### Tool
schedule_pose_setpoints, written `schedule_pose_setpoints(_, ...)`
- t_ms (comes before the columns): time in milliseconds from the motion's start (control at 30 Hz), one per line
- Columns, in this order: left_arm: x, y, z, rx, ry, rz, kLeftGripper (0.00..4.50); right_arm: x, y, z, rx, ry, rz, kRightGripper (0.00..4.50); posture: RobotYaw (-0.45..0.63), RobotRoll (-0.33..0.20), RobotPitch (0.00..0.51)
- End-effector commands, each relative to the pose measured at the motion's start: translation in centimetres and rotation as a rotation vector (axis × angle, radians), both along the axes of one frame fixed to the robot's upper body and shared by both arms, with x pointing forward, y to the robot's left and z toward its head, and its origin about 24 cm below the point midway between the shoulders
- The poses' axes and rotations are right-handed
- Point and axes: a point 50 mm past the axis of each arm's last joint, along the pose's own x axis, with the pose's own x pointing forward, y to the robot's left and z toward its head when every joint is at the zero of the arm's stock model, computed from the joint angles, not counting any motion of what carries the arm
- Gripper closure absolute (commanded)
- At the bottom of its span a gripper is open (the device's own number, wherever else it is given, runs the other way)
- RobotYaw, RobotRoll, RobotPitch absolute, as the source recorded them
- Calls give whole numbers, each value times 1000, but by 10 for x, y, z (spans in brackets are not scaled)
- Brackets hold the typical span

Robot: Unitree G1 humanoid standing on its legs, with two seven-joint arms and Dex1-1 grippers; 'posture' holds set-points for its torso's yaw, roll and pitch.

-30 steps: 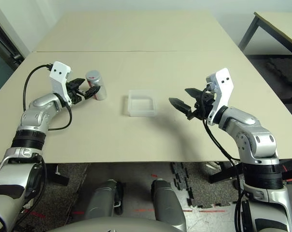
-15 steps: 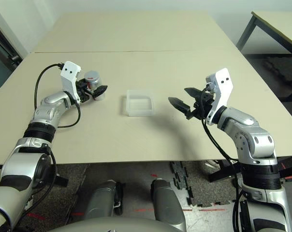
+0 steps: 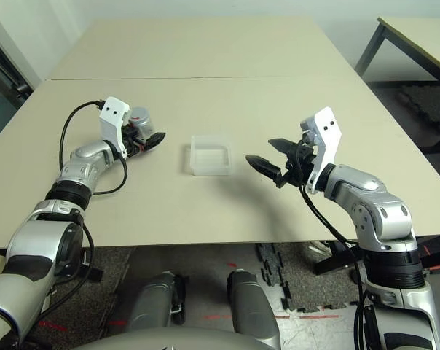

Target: Pour the medicine from the bottle into the box.

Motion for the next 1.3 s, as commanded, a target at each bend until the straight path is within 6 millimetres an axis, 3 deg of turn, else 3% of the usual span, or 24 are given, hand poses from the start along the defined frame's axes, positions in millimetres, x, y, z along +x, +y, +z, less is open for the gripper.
schedule_pose_setpoints(33, 1, 1, -1, 1, 4, 13, 47, -3, 6, 3, -16, 5, 51, 0, -40, 0, 90)
schedule_pose_setpoints(100, 1, 1, -1, 0, 6, 12, 47, -5, 8, 3, -20, 10, 64, 0, -42, 0, 90)
schedule_pose_setpoints(167, 1, 0, -2, -1, 7, 13, 414, -6, 9, 2, -27, 13, 74, 0, -42, 0, 91)
schedule_pose_setpoints(333, 2, -1, -2, -1, 9, 5, 2011, -4, 10, 4, -33, 11, 84, 0, -43, 0, 89)
schedule_pose_setpoints(533, 5, -1, 10, -14, -28, -16, 2007, -3, 11, 9, -49, -1, 101, 0, -43, 0, 85)
schedule_pose_setpoints(667, 7, -4, 31, -44, -49, -118, 2007, -3, 10, 13, -74, -2, 136, 0, -43, 0, 84)
schedule_pose_setpoints(767, 5, -6, 58, -45, -42, -271, 2007, -3, 11, 21, -118, -1, 198, 0, -41, 0, 81)
schedule_pose_setpoints(967, 1, -21, 93, -86, -37, -484, 2007, 6, 30, 47, -82, -43, 285, 0, -36, 0, 77)
schedule_pose_setpoints(1167, -20, -54, 88, -8, 1, -781, 2007, 19, 53, 77, -62, -117, 329, 0, -33, 0, 75)
schedule_pose_setpoints(1300, -28, -63, 77, 81, 26, -874, 2007, 22, 63, 84, -63, -118, 355, 0, -39, 0, 77)
